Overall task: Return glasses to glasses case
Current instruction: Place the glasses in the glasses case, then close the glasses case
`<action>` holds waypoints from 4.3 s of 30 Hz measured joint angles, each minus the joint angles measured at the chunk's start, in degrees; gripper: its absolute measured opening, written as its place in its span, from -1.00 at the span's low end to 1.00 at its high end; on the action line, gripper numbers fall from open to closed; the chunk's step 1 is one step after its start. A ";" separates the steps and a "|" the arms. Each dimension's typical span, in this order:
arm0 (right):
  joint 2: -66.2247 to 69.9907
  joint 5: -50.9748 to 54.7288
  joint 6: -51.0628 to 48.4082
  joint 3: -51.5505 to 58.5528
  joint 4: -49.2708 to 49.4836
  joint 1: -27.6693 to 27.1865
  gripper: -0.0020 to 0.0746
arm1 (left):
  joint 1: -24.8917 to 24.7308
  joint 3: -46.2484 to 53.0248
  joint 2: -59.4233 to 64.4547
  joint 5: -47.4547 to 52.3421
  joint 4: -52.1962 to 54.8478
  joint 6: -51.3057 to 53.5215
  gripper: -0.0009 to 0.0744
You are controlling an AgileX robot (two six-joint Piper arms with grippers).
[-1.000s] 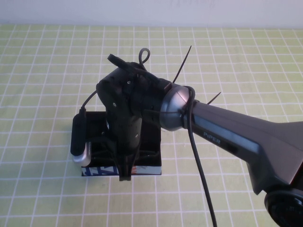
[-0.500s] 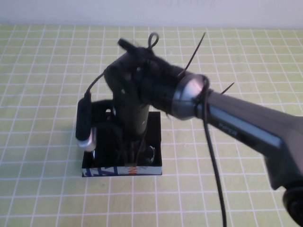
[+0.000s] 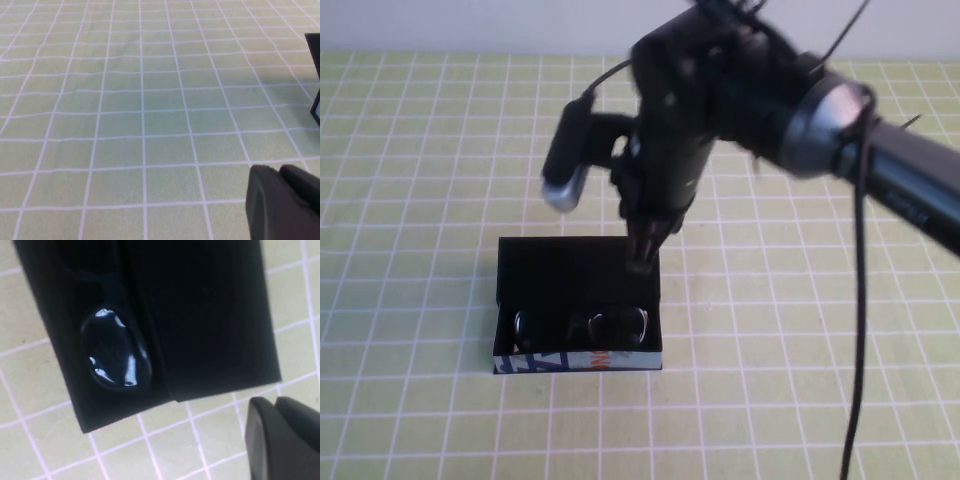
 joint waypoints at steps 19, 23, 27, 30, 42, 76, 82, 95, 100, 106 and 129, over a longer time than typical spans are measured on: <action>-1.27 0.21 0.00 0.00 27.90 -15.17 -0.98 | 0.00 0.00 0.00 -9.46 -12.13 -6.64 -0.98; -1.27 0.21 0.00 0.00 30.65 -15.17 -0.98 | 0.00 0.00 0.00 -14.05 -22.33 -10.46 -0.98; -1.27 0.21 0.00 0.00 32.54 -15.17 -0.98 | 0.00 -0.53 0.00 -12.18 -25.13 -11.21 -0.98; -1.27 0.21 0.25 0.00 32.64 -15.17 -0.98 | -0.85 -4.52 2.85 -6.49 -27.23 -10.44 -0.98; -1.27 0.21 6.42 0.00 32.90 -15.17 -0.98 | -8.25 -23.20 42.66 18.87 -31.34 10.14 -0.98; 6.24 -16.40 12.07 0.00 35.88 -15.17 -0.98 | -8.75 -32.14 96.36 13.67 -94.04 88.17 -0.98; 10.16 -20.12 12.07 0.00 36.97 -15.37 -0.98 | -8.75 -32.34 98.14 14.70 -94.04 88.24 -0.98; 19.53 -2.63 17.52 -12.89 35.86 -15.61 -0.98 | -8.75 -32.45 98.24 15.26 -93.92 88.30 -0.98; 19.66 -0.65 18.69 -15.94 35.59 -15.61 -0.98 | -8.75 -32.45 98.24 15.26 -93.92 88.38 -0.98; 19.66 -0.28 19.30 -15.78 35.59 -15.61 -0.98 | -8.75 -32.45 98.24 15.26 -93.92 88.38 -0.98; 15.70 -0.31 18.43 -6.56 41.42 -15.61 -0.98 | -8.75 -32.45 98.24 14.94 -93.92 88.43 -0.98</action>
